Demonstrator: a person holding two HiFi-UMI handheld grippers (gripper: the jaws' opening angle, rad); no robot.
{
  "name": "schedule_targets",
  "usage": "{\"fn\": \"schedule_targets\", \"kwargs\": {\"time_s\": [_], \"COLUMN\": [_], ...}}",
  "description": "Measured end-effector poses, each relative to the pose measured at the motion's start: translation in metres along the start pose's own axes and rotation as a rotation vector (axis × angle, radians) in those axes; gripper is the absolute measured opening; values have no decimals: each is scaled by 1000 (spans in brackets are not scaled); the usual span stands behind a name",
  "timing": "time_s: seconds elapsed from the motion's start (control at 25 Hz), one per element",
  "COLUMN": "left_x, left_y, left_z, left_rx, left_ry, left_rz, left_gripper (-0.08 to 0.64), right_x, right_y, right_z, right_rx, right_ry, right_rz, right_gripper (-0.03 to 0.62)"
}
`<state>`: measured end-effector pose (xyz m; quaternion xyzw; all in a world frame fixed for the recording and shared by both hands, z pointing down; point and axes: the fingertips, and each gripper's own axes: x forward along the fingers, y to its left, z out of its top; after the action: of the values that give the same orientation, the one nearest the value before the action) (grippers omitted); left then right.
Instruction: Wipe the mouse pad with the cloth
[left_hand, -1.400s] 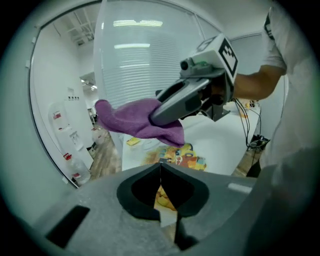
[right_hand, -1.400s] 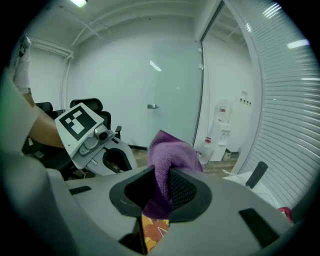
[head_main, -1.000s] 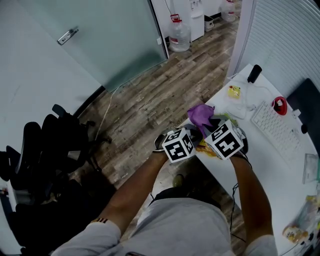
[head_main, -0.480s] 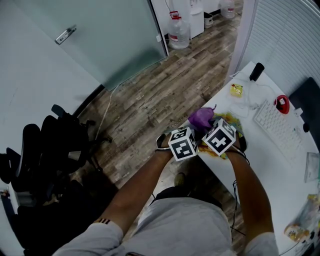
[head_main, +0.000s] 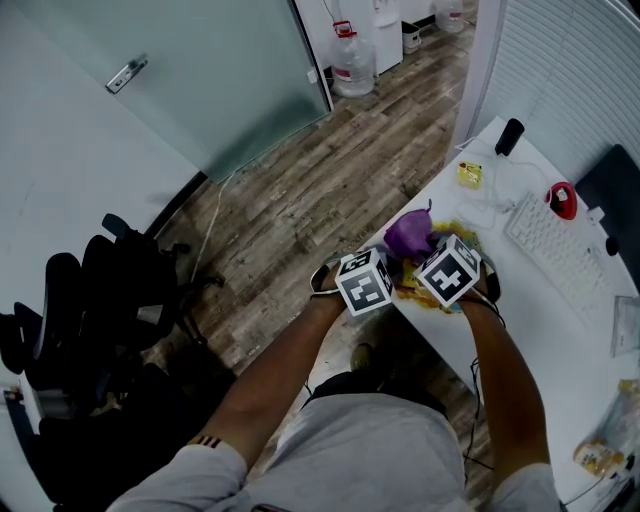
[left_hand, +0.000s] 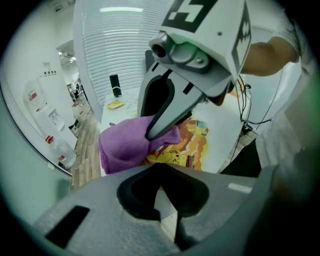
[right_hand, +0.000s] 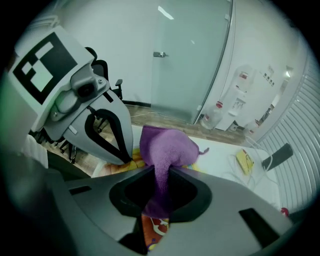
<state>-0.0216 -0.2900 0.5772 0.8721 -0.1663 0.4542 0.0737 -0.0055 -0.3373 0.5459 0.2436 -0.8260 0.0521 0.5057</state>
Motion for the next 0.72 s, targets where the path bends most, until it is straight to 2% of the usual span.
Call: {"fn": "schedule_targets", "kwargs": {"time_s": [0.52,0.72], "left_x": [0,2], "left_y": [1,1], "left_z": [0,1], "left_rx": [-30,-34], "left_ry": [-10,-10], "left_rz": [-16,-18], "left_gripper": [17,15], "right_x": [-41,-56], "right_y": [-58,-57], "right_z": [-94,-98], "right_rx": [196,226], "right_ry": [88,75], "right_rz": [-152,-175], "right_gripper": [69,69]}}
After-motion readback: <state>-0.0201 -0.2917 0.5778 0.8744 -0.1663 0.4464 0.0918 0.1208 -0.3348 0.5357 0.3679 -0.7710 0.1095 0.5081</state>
